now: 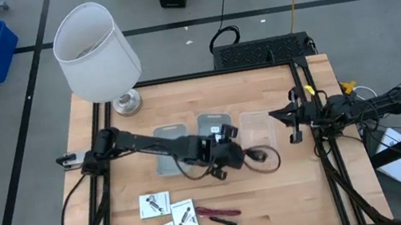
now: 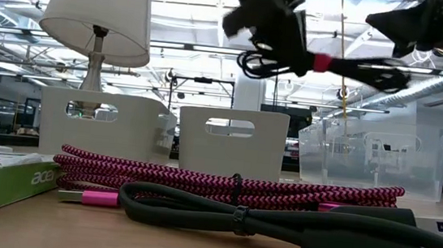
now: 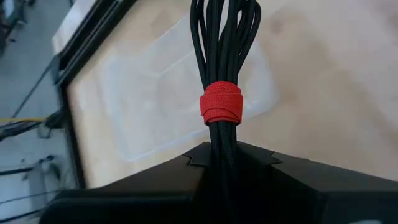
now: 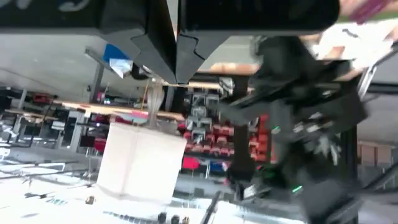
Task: Pick and place items into bin
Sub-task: Put the top black charger cable into the transparent bin
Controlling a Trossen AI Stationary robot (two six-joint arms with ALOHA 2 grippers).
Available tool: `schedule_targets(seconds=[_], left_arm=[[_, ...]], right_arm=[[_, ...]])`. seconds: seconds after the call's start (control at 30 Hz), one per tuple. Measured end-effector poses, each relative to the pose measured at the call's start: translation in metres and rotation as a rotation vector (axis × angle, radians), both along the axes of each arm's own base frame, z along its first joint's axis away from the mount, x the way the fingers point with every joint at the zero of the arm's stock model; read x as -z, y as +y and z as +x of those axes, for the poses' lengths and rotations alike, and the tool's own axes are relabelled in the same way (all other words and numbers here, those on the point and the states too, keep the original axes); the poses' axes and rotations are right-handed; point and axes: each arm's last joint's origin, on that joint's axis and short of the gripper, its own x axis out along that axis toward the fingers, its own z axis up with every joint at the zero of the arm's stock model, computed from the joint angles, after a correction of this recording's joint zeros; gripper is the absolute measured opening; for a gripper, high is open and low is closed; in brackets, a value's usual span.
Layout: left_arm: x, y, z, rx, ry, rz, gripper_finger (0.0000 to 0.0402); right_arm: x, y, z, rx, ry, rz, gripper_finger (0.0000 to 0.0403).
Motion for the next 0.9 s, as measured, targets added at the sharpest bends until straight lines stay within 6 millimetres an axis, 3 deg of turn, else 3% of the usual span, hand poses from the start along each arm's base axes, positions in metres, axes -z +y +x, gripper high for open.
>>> schedule_targets(seconds=[0.3,0.5,0.7,0.9], left_arm=[[-0.01,0.026,0.009,0.155,-0.027,0.176,0.0044],[-0.014,0.06,0.016,0.197,-0.029,0.288,0.0044],[-0.01,0.09,0.019,0.268,-0.011,0.307,0.0044],[-0.003,0.102,0.025,0.458,0.007,0.39,0.0044]], right_arm=[[-0.002,-0.001,-0.011,0.003,-0.032,-0.014,0.0],[-0.002,-0.001,-0.012,0.007,-0.034,-0.032,0.0],[-0.002,-0.001,-0.012,0.007,-0.033,-0.032,0.0],[-0.003,-0.001,-0.012,0.013,-0.043,-0.055,0.0]])
